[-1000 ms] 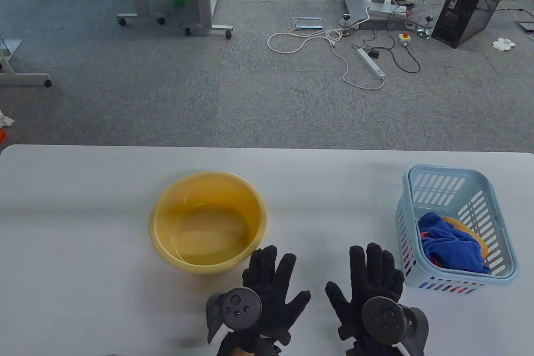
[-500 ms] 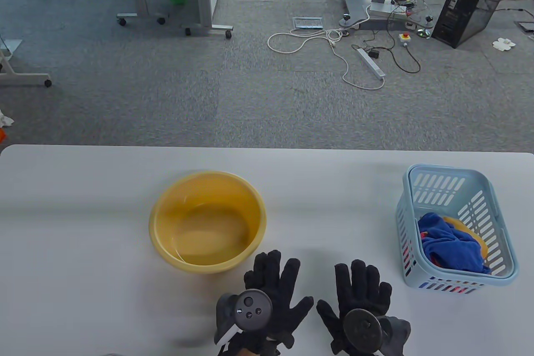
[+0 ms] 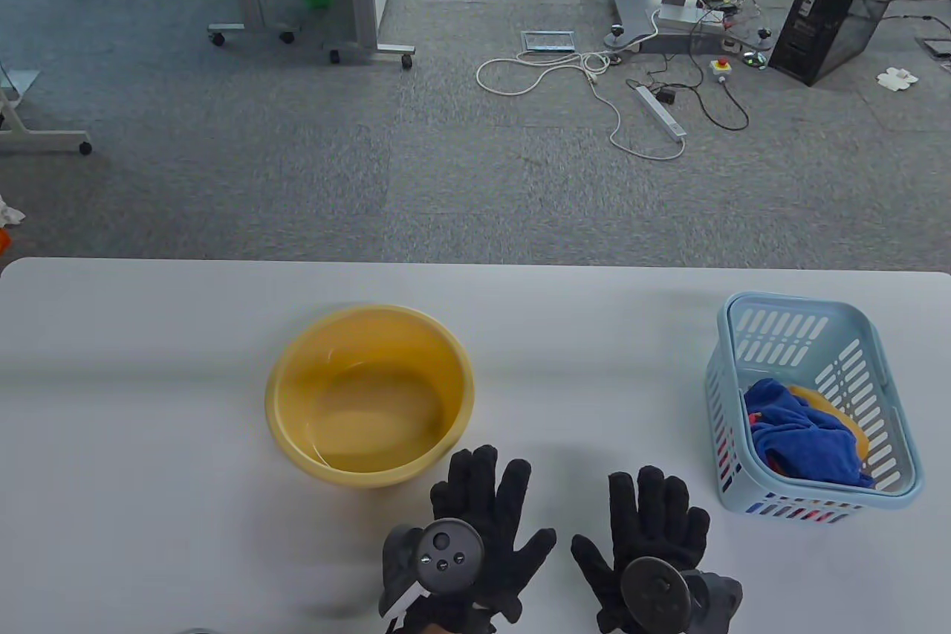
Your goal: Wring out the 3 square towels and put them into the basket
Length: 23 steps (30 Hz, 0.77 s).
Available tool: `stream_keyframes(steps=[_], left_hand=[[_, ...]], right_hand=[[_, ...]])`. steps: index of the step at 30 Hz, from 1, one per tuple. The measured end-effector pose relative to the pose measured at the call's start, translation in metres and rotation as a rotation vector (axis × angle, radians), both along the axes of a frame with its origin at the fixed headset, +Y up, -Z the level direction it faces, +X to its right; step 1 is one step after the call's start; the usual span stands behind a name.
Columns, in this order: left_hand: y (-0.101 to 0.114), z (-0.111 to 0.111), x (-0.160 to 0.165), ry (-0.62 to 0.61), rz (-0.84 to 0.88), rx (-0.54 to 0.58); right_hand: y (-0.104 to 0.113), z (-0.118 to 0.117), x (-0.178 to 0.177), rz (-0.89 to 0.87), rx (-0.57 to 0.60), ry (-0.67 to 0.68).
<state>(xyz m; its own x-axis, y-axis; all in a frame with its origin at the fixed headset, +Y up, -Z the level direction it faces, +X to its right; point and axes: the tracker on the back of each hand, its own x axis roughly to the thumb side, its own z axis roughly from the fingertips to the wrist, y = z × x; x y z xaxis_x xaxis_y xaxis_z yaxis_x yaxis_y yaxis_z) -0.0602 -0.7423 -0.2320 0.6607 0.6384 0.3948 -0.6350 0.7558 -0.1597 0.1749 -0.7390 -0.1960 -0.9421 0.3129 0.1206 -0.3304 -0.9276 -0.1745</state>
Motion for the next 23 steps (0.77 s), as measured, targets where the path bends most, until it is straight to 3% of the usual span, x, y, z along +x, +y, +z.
stream_keyframes(steps=[23], left_hand=[[-0.0018, -0.0025, -0.0015, 0.002, 0.031, -0.045]], right_hand=[[-0.0001, 0.0000, 0.0023, 0.005, -0.011, -0.025]])
